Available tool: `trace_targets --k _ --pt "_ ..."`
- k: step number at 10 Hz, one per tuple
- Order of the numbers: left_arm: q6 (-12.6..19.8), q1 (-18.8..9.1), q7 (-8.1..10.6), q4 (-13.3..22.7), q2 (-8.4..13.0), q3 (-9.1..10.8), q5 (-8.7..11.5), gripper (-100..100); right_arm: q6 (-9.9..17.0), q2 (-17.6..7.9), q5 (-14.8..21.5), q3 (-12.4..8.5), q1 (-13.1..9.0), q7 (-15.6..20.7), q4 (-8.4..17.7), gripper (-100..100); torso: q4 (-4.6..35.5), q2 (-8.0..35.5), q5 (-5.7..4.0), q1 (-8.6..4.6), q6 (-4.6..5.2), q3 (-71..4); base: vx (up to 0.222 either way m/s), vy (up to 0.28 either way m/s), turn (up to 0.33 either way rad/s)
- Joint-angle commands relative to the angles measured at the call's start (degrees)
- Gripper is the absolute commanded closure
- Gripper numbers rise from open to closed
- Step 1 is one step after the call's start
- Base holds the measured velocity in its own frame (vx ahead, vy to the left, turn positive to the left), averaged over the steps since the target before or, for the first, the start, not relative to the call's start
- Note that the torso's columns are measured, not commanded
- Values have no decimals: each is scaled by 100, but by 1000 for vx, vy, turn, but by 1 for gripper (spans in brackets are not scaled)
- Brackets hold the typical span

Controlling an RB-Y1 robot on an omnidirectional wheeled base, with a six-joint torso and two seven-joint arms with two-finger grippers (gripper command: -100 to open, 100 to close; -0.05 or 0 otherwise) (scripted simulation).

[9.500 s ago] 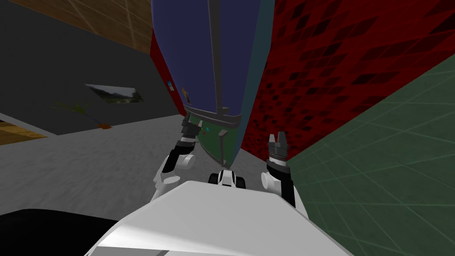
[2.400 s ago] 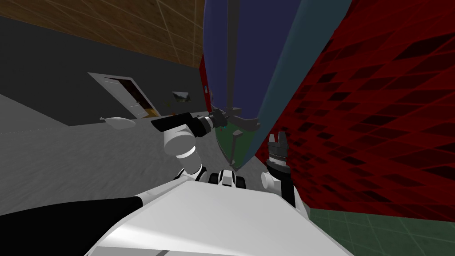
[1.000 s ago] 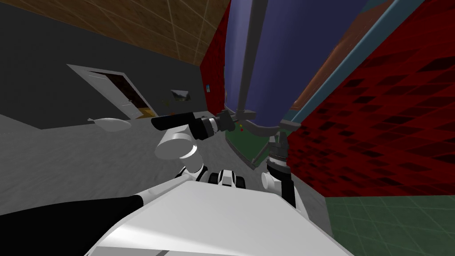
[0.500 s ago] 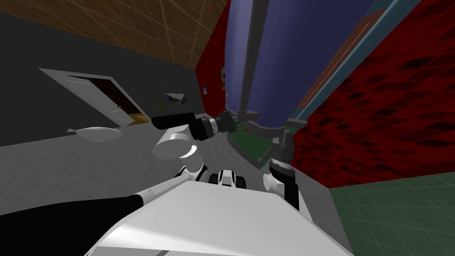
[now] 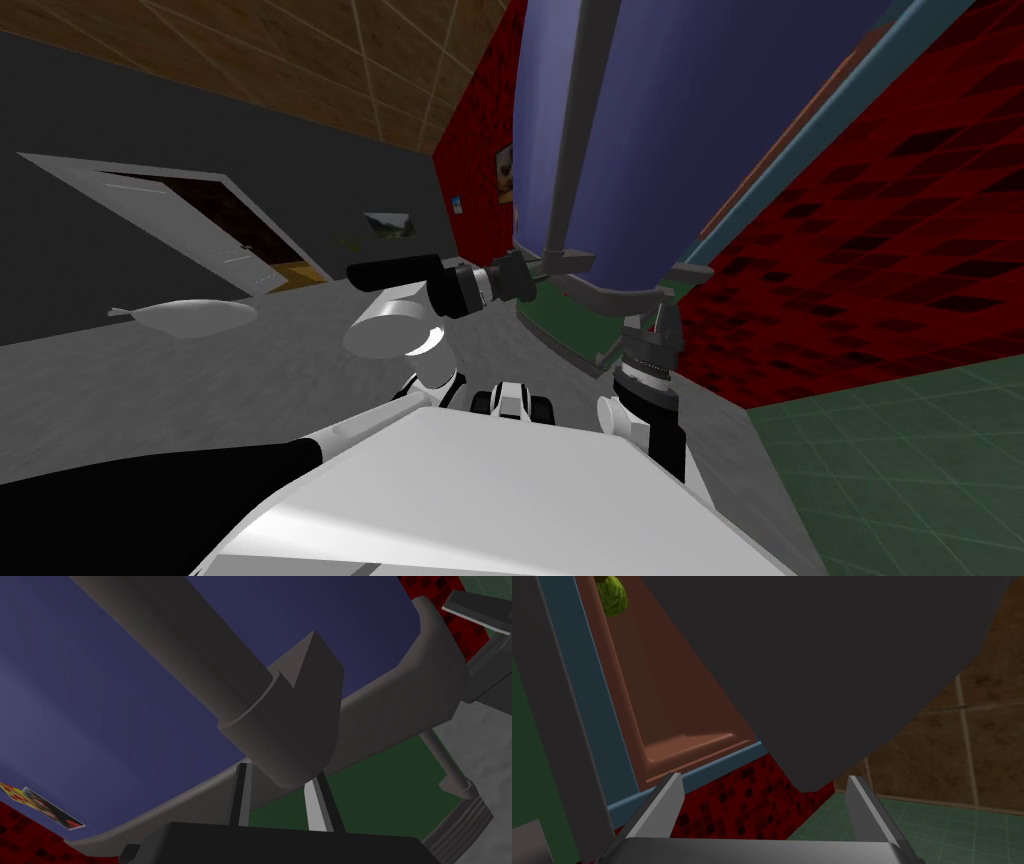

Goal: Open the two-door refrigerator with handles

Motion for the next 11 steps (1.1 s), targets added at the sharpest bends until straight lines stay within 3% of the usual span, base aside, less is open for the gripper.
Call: trace_targets --k 1,2,3,5,6,7,8,11 --pt "-70 -88 17 -143 -48 -146 239 100 -78 17 -26 -31 48 -14 -12 0 -2 1 6 2 -3 -2 13 299 -84" --pt "-70 -88 17 -143 -48 -146 239 100 -161 33 -52 -63 88 -28 -35 0 4 8 8 20 -2 4 15 225 -72" --pt "-91 -96 26 -150 -40 -173 373 100 -239 45 -77 -91 142 -42 -36 0 11 13 14 -5 -6 0 42 264 -54" --pt "-91 -96 26 -150 -40 -173 373 100 -406 45 -146 -169 239 -76 -62 0 17 13 20 12 -11 -6 14 176 -18" --pt "-112 -104 35 -157 -33 -200 507 100 -472 45 -173 -198 296 -89 -46 0 13 13 16 -23 2 -11 -20 168 -12" --pt "-112 -104 35 -157 -33 -200 507 100 -525 45 -211 -239 334 -105 -48 0 8 19 -2 -9 30 6 13 186 -49" --pt "-42 -84 55 -25 42 -45 479 100 -576 45 -239 -268 376 -119 -40 0 6 19 -6 -23 40 7 -1 64 -62" --pt "-30 -61 37 -40 51 -32 810 100 -636 44 -268 -300 439 -133 -12 0 -25 -6 -54 -90 98 1 69 200 -111"
